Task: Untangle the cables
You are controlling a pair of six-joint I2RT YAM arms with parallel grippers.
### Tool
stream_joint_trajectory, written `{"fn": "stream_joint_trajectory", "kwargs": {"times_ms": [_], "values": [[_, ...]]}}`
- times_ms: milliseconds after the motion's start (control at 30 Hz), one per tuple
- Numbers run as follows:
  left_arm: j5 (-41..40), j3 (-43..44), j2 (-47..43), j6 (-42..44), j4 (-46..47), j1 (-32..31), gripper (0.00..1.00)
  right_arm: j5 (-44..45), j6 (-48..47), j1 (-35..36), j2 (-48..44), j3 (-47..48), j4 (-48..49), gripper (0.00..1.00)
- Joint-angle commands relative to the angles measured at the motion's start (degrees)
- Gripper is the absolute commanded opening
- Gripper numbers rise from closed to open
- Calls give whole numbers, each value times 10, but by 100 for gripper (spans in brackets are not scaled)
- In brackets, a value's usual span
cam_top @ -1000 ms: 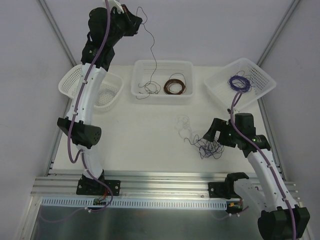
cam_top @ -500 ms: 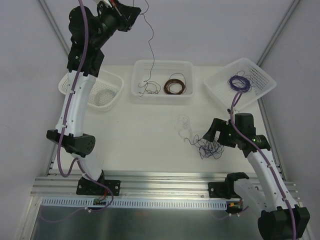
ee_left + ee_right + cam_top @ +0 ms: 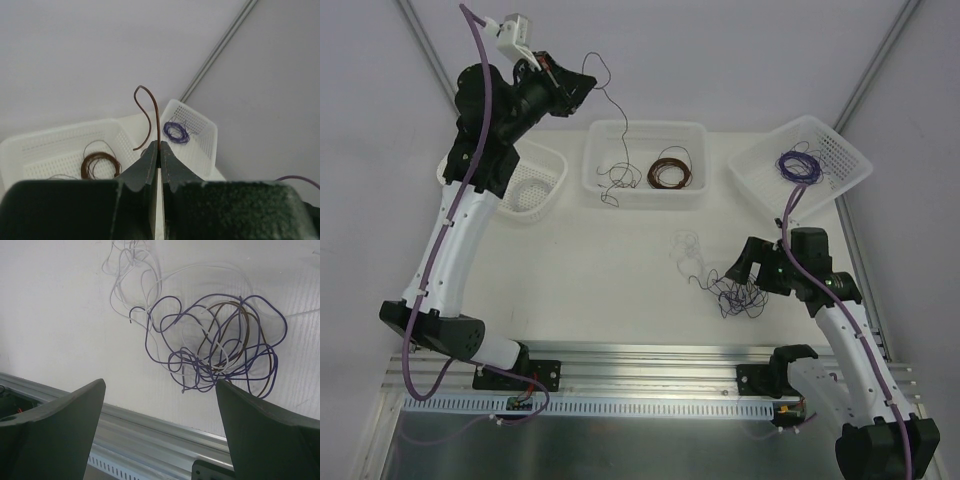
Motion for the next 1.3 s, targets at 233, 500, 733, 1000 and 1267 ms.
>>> {"fn": "stream_joint_trajectory", "kwargs": {"times_ms": [233, 500, 733, 1000, 1267], "values": [[2, -141, -69, -5, -1, 2, 0, -14, 10, -1, -20, -4, 4, 97], [24, -56, -64, -18, -6, 2, 0, -14, 11, -1, -18, -4, 5, 97], [10, 89, 14, -5, -5, 3, 0, -14, 13, -1, -14, -4, 9, 97], [-41, 243, 153, 20, 8, 2, 0, -11, 8, -1, -4, -7, 11, 97], [-91, 221, 252, 76, 64, 2, 0, -12, 2, -1, 5, -12, 13, 97]]}}
